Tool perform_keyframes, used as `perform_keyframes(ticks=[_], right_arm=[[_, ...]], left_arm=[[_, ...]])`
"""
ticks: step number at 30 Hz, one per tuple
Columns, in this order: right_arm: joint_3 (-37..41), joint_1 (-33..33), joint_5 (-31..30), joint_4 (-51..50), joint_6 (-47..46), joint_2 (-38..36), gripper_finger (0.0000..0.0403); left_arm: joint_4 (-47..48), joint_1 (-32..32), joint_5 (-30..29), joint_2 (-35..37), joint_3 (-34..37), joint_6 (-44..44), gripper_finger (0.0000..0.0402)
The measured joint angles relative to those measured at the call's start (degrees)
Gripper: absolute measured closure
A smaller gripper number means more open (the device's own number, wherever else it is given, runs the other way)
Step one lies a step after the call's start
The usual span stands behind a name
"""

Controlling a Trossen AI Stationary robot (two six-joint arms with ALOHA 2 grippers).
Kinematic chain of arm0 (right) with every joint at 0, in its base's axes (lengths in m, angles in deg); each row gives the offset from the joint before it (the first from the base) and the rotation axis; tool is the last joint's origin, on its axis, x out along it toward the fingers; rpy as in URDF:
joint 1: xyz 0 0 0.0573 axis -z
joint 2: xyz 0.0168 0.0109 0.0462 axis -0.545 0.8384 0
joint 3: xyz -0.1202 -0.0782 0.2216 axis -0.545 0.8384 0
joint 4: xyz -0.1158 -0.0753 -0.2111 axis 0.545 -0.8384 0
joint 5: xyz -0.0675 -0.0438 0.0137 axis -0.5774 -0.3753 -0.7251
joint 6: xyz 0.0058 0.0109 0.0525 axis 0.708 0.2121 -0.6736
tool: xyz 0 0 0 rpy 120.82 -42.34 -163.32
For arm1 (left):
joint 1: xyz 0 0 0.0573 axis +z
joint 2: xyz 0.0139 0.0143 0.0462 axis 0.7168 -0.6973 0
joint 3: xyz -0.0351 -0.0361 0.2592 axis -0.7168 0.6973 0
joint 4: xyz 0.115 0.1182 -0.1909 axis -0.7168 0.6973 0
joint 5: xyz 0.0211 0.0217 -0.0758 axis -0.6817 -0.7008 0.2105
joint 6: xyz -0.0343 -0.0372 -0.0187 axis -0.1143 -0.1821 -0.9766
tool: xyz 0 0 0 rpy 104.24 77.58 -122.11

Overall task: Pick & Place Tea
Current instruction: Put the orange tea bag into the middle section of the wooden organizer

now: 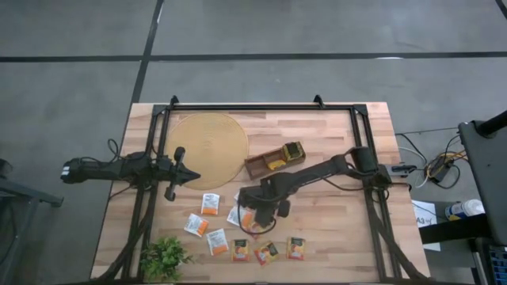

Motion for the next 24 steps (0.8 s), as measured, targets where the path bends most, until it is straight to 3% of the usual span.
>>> perform_keyframes(ticks=[6, 24], right_arm=[[0.1, 1.84, 2.89, -4.59, 3.51, -0.57, 0.0257], [-0.42, 0.53, 3.49, -4.43, 4.06, 0.86, 0.028]], left_arm=[[0.0, 0.0, 0.02, 0.02, 0.02, 0.0, 0.0401], [-0.02, 0.04, 0.02, 0.02, 0.01, 0.0, 0.0401]])
